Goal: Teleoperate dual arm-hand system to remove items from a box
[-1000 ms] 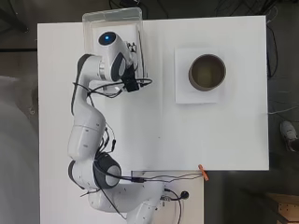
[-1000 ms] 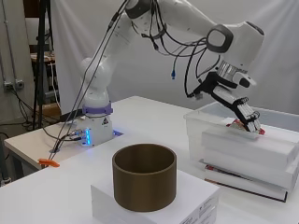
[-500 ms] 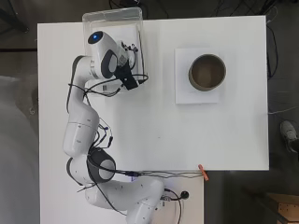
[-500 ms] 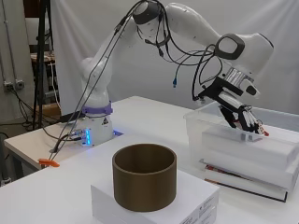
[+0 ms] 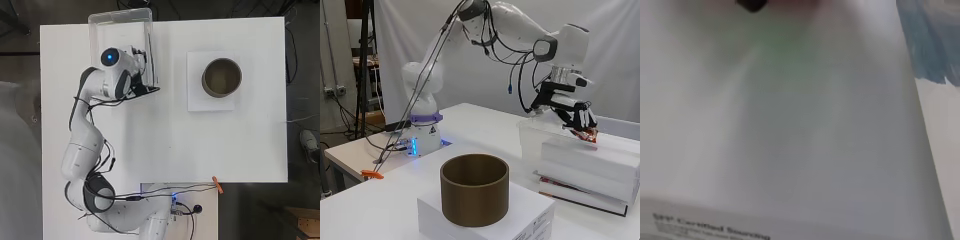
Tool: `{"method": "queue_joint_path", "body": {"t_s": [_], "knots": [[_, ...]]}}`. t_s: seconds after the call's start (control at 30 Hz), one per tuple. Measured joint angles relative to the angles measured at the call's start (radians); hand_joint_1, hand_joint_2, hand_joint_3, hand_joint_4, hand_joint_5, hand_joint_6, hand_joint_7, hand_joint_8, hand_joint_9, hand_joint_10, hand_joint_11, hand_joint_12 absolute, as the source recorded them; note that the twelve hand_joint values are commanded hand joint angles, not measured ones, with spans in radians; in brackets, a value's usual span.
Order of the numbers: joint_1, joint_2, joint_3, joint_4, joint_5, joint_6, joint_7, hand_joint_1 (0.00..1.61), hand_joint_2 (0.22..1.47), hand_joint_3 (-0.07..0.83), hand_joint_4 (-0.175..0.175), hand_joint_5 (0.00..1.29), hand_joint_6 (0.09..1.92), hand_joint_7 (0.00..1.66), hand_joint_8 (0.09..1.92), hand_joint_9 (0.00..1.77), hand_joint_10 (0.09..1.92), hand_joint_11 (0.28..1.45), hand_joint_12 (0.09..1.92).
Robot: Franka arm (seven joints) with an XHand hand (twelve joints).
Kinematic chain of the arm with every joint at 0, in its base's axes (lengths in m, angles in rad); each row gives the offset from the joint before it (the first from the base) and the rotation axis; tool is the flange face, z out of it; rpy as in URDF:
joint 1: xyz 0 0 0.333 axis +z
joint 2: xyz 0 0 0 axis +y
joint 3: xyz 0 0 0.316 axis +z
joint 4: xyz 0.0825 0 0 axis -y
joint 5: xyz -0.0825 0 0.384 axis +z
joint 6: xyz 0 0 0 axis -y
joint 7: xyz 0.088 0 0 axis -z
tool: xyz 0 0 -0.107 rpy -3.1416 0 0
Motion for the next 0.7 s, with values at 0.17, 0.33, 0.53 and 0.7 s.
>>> {"method": "queue_joint_path", "body": {"t_s": [0.17, 0.33, 0.53, 0.7], "knots": [[0.063, -0.001, -0.063, -0.006, 0.0, 0.007, 0.012, 0.94, 1.23, -0.003, 0.175, 0.77, 1.39, 1.16, 1.92, 1.4, 1.92, 1.08, 1.81], [0.105, 0.002, -0.113, -0.009, -0.009, -0.014, -0.017, 0.29, 0.96, -0.013, 0.027, 0.41, 0.18, 0.47, 0.42, 0.52, 0.51, 0.51, 0.4], [0.021, -0.01, -0.071, 0.132, -0.075, -0.202, -0.001, 0.18, 0.88, -0.012, 0.077, 0.4, 0.09, 0.38, 0.09, 0.43, 0.09, 0.45, 0.09], [-0.083, -0.032, 0.012, 0.221, -0.08, -0.285, 0.002, 0.08, 0.8, -0.026, 0.104, 0.26, 0.09, 0.27, 0.09, 0.37, 0.09, 0.44, 0.09]]}}
